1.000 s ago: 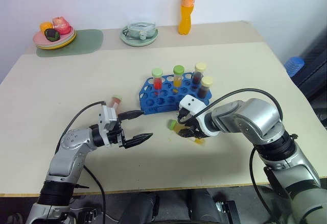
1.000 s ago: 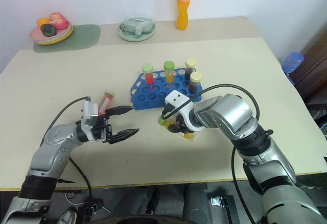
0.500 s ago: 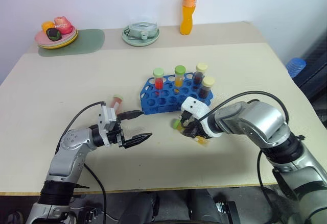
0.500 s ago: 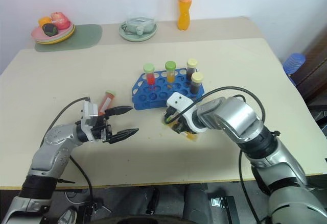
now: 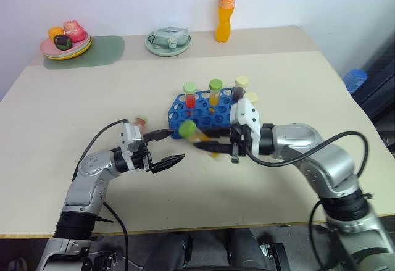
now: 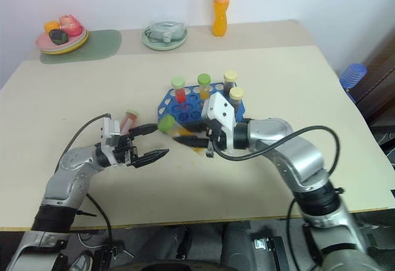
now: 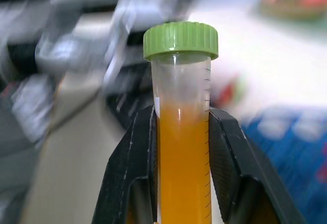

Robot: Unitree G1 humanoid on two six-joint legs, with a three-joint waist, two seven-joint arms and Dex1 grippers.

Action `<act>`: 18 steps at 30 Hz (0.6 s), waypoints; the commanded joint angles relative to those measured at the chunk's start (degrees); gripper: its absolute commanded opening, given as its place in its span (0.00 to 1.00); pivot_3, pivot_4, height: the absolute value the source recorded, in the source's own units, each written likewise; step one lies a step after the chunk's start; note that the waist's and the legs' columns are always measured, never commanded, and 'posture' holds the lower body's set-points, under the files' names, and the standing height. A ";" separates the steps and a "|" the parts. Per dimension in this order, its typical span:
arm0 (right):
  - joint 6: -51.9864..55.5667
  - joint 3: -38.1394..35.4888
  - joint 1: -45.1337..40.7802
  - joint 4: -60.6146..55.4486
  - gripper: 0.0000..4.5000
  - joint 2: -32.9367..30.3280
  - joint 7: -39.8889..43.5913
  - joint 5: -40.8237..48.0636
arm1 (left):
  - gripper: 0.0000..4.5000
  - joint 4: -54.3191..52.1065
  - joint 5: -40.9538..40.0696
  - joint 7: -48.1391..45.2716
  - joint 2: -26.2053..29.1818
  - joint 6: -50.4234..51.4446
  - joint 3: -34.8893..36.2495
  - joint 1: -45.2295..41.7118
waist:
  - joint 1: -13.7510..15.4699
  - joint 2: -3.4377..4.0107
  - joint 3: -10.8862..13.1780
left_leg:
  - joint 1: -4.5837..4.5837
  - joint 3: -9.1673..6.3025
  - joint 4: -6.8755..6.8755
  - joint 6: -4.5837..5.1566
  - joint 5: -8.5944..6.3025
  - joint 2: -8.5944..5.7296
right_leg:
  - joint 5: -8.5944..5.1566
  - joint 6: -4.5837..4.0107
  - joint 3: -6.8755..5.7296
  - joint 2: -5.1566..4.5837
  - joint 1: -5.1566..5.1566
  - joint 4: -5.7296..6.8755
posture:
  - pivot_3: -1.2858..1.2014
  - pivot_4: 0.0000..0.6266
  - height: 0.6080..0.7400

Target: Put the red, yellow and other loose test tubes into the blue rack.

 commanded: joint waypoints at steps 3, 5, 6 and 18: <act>-15.25 -2.31 0.54 7.60 0.17 4.78 -4.67 -7.52 | 1.00 -0.49 -0.14 0.67 -0.52 -1.06 0.87 -0.78 | -0.17 -0.01 -0.01 | 0.01 0.01 0.00 0.00 0.00 -0.02 | 0.00 0.00 0.00 0.00 -0.01 0.00 | 0.52 0.24 1.00; -19.66 -2.43 0.04 10.85 0.17 6.55 -6.35 -10.06 | 1.00 -0.23 -0.09 0.48 -0.38 -1.19 0.97 -0.88 | -0.23 0.00 0.00 | 0.03 0.01 -0.02 -0.02 0.01 0.00 | 0.00 0.00 0.00 0.02 -0.03 0.03 | 0.52 0.24 1.00; -22.90 -2.90 0.18 12.97 0.17 8.24 -7.69 -11.10 | 1.00 -0.09 0.01 0.55 -0.28 -1.14 1.02 -1.17 | -0.28 0.00 0.00 | 0.03 0.01 -0.02 -0.02 0.01 0.00 | 0.00 0.00 0.01 0.03 -0.04 0.03 | 0.52 0.24 1.00; -46.57 -3.89 0.55 31.53 0.17 20.02 -16.40 -18.97 | 1.00 -1.42 -0.39 1.99 0.29 0.33 1.35 -2.11 | -1.81 0.02 0.00 | 0.05 -0.02 -0.08 -0.05 0.03 0.00 | 0.00 -0.01 0.00 0.06 -0.09 0.08 | 0.52 0.24 1.00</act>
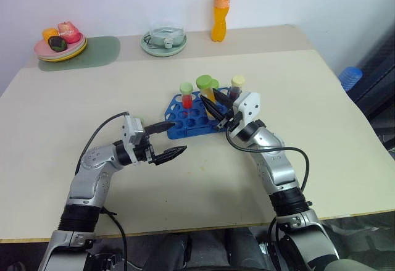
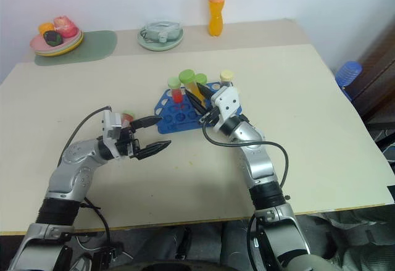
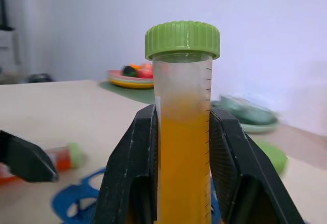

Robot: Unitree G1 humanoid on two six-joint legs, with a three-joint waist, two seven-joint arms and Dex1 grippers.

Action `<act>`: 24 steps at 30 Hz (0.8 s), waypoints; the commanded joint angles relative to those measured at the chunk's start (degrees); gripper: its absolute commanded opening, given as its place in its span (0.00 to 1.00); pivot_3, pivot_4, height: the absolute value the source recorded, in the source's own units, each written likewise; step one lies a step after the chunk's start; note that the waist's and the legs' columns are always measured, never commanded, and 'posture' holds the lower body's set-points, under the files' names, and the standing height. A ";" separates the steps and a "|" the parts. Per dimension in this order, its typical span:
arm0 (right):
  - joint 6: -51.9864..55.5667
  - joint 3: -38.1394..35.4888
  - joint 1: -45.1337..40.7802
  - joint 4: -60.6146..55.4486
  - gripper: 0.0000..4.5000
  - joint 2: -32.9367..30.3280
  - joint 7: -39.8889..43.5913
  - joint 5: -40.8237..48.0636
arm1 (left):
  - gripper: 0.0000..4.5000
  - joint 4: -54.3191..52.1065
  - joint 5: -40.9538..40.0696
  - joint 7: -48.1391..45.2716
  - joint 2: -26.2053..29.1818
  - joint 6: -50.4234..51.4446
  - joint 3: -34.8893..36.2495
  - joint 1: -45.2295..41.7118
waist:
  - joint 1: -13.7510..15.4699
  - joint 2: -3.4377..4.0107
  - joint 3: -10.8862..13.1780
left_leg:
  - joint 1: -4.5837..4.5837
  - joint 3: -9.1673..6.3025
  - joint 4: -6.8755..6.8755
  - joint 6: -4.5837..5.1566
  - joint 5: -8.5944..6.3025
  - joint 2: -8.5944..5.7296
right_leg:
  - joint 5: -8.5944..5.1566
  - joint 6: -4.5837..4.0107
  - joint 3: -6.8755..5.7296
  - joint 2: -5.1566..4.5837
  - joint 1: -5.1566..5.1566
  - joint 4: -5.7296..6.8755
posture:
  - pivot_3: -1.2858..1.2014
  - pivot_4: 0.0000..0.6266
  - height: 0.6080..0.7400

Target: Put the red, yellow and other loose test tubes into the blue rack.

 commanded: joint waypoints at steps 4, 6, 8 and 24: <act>-6.32 -0.22 0.33 3.19 0.17 2.12 -0.87 -1.26 | 1.00 -2.87 -0.69 0.53 1.04 0.31 1.39 0.15 | -0.14 0.00 0.00 | 0.00 0.00 -0.02 -0.02 0.01 0.01 | 0.00 0.00 0.00 0.01 -0.02 0.02 | 0.52 0.24 1.00; -7.72 -0.43 0.38 5.26 0.17 1.96 -0.95 -1.87 | 1.00 -3.24 -0.77 0.75 1.12 0.49 1.37 0.27 | -0.04 0.00 0.00 | 0.00 -0.01 -0.01 -0.02 0.01 0.01 | 0.00 0.00 0.01 0.01 -0.01 0.02 | 0.52 0.24 1.00; -9.02 -1.10 0.39 7.45 0.17 2.24 -1.30 -1.60 | 1.00 -3.59 -0.92 0.86 1.36 0.67 1.43 0.54 | -0.01 0.01 0.00 | 0.01 -0.01 -0.01 -0.02 0.01 0.00 | 0.00 0.00 0.00 0.01 -0.01 0.02 | 0.52 0.24 1.00; -16.68 -2.95 -1.60 18.32 0.17 2.71 -3.71 -2.66 | 1.00 -6.17 -0.95 3.48 2.32 1.58 3.35 3.06 | 0.06 0.05 -0.04 | 0.13 -0.02 0.01 -0.03 0.02 0.00 | 0.00 -0.01 0.02 0.02 0.12 0.04 | 0.52 0.24 1.00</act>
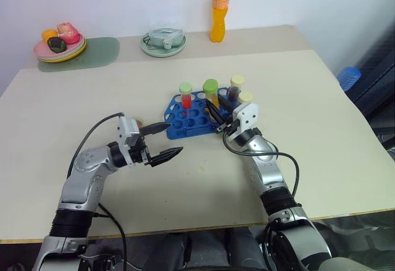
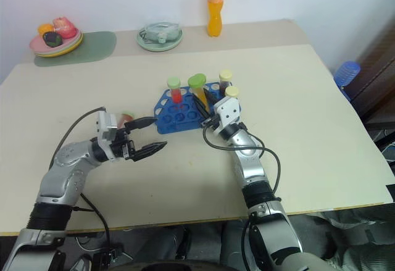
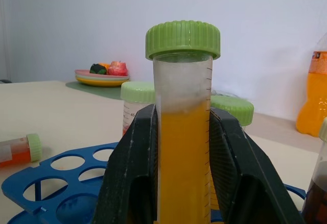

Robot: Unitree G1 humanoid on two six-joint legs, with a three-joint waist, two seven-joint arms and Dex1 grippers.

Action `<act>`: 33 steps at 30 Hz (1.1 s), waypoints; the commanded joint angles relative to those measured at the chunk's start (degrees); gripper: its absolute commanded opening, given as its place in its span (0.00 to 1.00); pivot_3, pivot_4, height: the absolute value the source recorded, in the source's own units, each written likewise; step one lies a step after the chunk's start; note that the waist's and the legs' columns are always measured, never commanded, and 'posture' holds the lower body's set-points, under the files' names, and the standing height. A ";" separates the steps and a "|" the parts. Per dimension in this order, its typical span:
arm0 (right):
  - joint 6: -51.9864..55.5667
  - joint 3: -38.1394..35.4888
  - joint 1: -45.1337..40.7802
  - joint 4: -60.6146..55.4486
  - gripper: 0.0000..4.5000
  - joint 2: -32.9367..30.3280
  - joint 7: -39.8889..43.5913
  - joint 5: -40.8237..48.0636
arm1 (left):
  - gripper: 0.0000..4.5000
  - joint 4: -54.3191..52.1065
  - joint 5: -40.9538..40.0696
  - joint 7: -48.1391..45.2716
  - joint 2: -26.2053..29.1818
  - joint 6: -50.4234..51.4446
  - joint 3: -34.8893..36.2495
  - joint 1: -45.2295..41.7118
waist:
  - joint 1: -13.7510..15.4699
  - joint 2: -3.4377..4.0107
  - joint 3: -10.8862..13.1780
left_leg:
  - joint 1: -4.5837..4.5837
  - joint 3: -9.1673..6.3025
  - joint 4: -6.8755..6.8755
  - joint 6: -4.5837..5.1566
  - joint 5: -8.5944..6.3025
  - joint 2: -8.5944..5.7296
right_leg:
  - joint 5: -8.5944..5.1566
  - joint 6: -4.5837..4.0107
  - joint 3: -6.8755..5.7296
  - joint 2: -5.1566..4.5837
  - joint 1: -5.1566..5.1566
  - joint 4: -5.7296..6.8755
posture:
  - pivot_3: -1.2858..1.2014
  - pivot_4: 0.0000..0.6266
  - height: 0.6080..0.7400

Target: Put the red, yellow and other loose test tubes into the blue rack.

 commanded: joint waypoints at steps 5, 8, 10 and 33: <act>-2.85 -1.23 -0.24 4.87 0.17 1.51 -2.75 -1.27 | 1.00 -2.14 -0.64 2.44 -0.32 -0.19 1.19 0.08 | -0.05 0.00 -0.01 | 0.02 0.00 0.00 0.00 0.00 0.00 | 0.00 0.00 0.00 0.01 0.02 0.00 | 0.52 0.24 1.00; -4.21 -1.32 -0.45 7.03 0.17 2.12 -3.24 -1.52 | 1.00 -2.02 -0.78 2.74 -0.25 -0.23 1.20 -0.06 | -0.11 0.01 -0.01 | 0.04 0.00 0.00 0.00 0.00 0.00 | 0.00 0.00 0.00 0.01 0.02 0.01 | 0.52 0.24 1.00; -5.14 -1.48 -0.53 8.44 0.17 2.53 -3.06 -1.10 | 1.00 -2.02 -0.97 3.12 -0.37 -0.18 1.34 -0.16 | -0.15 0.01 -0.01 | 0.05 0.00 0.00 -0.01 0.00 0.00 | 0.00 0.00 0.00 0.01 0.03 0.01 | 0.52 0.24 1.00; 2.15 -0.20 10.54 -8.78 0.99 -7.91 4.93 -1.30 | 1.00 -4.14 -4.18 11.12 -3.57 1.64 5.36 0.99 | 0.18 0.02 -0.03 | 0.03 -0.04 0.01 -0.01 0.00 -0.01 | 0.00 -0.01 0.01 0.01 0.06 -0.01 | 0.52 0.24 1.00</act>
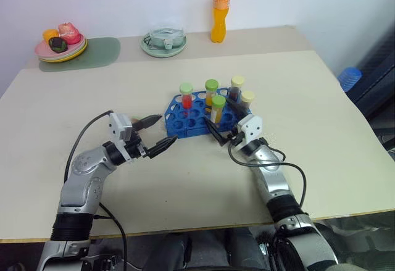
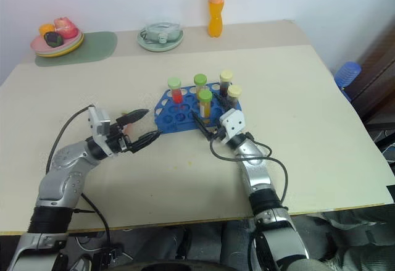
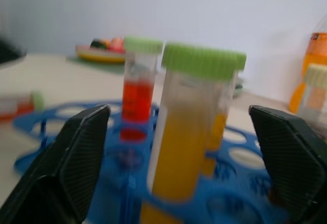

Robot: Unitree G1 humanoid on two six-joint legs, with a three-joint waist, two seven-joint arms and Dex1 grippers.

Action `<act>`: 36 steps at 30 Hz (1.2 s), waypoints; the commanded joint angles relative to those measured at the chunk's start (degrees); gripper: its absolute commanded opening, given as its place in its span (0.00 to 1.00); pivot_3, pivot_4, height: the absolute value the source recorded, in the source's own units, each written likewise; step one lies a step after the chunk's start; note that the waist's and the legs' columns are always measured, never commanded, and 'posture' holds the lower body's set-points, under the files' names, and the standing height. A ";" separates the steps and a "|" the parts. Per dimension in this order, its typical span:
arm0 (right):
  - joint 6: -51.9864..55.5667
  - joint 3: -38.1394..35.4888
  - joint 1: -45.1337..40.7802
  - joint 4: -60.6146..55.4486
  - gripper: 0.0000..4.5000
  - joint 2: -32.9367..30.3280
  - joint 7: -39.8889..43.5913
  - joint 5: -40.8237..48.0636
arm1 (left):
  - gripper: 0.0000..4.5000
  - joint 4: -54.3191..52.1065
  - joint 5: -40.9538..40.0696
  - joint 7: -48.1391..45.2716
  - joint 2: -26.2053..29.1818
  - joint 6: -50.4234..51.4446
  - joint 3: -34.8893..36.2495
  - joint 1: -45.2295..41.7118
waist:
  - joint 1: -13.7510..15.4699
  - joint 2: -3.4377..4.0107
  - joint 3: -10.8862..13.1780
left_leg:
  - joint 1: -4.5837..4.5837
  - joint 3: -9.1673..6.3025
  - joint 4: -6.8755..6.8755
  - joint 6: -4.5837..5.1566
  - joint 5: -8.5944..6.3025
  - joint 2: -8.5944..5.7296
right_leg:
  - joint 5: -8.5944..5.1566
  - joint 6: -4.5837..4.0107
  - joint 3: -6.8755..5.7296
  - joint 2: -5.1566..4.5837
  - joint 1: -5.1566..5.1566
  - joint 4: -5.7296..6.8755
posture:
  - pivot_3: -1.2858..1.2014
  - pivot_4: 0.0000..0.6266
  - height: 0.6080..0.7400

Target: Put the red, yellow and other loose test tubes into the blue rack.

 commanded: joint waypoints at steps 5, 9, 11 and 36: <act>12.55 -0.32 11.67 -20.15 0.99 -9.43 5.50 3.29 | 1.00 -6.50 -2.06 14.30 -2.50 6.72 5.33 -0.62 | 0.10 0.00 0.00 | -0.05 0.01 0.01 0.00 0.00 0.01 | 0.00 0.00 0.03 -0.01 -0.04 0.00 | 0.52 0.24 1.00; 20.08 -1.86 16.18 -30.94 0.99 -15.95 10.47 8.81 | 1.00 -10.85 0.68 24.12 -2.47 12.53 5.69 0.23 | 0.32 0.00 0.00 | -0.06 0.04 0.02 0.01 0.00 0.00 | 0.00 0.00 0.07 -0.02 -0.02 -0.03 | 0.52 0.24 1.00; 24.44 -3.87 17.10 -36.88 0.99 -20.02 13.30 13.41 | 1.00 -13.89 -0.60 30.22 -2.08 19.50 7.11 -0.96 | 0.38 -0.01 0.01 | -0.07 0.04 0.02 0.01 -0.01 0.00 | 0.00 0.00 0.09 -0.02 -0.02 -0.03 | 0.52 0.24 1.00; 41.59 -9.00 12.88 -48.75 0.99 -27.72 14.87 22.44 | 1.00 17.77 3.03 50.31 6.98 84.99 -0.22 -44.02 | 2.77 -0.30 0.09 | -0.14 0.03 0.10 -0.01 0.01 -0.02 | 0.00 0.02 0.02 -0.03 -0.10 0.03 | 0.52 0.24 1.00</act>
